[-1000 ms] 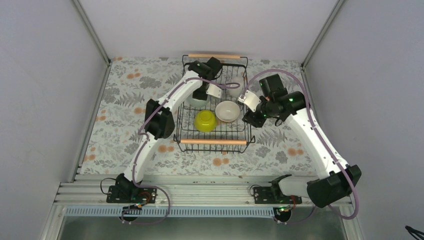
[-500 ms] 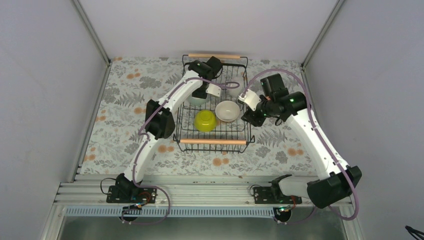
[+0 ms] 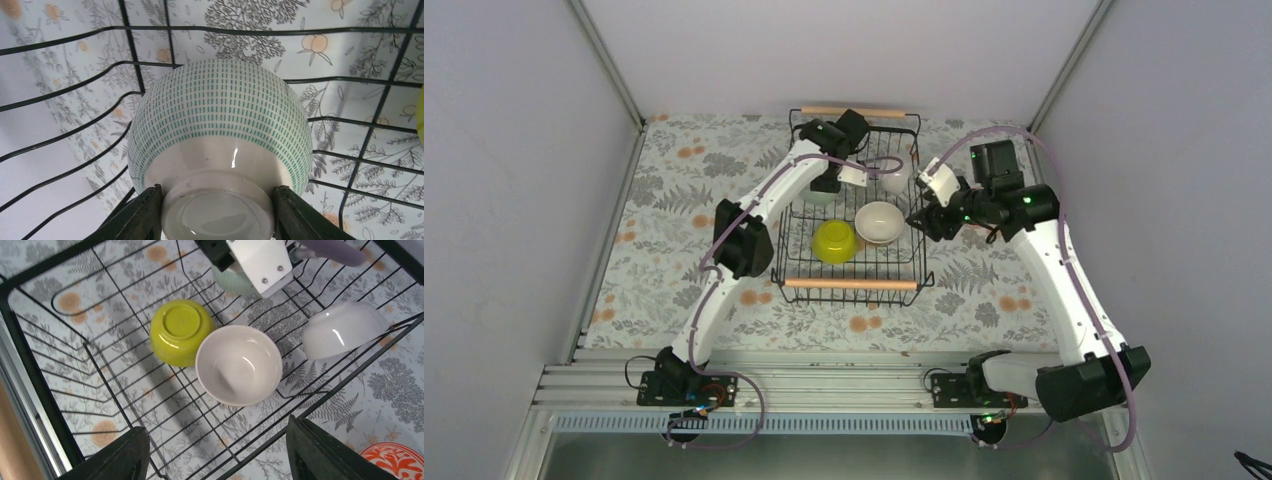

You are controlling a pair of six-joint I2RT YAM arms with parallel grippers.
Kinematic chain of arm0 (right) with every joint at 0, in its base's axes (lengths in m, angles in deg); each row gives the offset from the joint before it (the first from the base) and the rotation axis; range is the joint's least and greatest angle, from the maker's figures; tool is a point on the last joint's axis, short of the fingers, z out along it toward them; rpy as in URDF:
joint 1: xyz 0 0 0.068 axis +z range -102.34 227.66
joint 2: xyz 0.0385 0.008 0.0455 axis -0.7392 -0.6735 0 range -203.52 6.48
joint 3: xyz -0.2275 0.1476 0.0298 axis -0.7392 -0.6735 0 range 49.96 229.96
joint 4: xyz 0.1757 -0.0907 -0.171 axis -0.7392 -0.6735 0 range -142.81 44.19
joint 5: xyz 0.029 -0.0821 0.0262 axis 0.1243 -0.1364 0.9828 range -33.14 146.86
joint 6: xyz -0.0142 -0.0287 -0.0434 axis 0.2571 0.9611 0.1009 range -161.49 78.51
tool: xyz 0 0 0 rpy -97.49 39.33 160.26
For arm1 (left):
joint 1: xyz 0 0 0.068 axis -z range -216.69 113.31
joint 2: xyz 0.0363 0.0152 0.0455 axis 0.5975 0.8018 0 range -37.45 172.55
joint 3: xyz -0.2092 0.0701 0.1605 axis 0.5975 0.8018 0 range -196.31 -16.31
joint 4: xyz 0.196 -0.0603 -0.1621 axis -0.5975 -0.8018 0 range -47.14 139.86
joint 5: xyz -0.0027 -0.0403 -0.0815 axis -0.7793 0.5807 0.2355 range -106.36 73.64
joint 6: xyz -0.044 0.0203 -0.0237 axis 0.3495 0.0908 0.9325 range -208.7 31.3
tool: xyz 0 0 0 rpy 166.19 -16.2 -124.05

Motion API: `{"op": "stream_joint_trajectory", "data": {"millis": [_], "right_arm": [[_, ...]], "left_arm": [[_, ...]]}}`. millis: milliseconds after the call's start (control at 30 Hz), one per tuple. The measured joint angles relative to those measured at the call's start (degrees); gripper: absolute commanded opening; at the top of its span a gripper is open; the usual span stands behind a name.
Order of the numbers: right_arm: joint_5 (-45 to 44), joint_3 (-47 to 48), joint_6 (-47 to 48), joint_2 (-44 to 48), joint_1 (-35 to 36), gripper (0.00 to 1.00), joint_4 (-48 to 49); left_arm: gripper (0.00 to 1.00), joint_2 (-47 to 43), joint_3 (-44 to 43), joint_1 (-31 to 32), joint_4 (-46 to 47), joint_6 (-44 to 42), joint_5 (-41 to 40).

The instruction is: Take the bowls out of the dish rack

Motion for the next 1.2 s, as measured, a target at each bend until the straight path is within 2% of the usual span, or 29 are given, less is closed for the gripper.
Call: {"op": "stream_joint_trajectory", "data": {"millis": [200,600,1033,1200], "right_arm": [[7.0,1.9,-0.6,-2.8,-4.5,0.67,1.2],[14.6,2.8,-0.7,-7.3,-6.9,0.66,1.3],[27.8,6.6,-2.7,-20.1,-12.7,0.62,2.5],[31.9,8.2,-2.7,-21.4,-14.9,0.63,2.3]], "left_arm": [[0.39,-1.4,0.0,0.0,2.1,1.7,1.1],[0.39,-3.5,-0.2,0.0,2.8,2.1,2.3],[0.39,-5.2,-0.2,0.0,5.3,3.9,3.4],[0.39,-7.3,-0.2,0.0,5.5,4.8,4.0]]}}
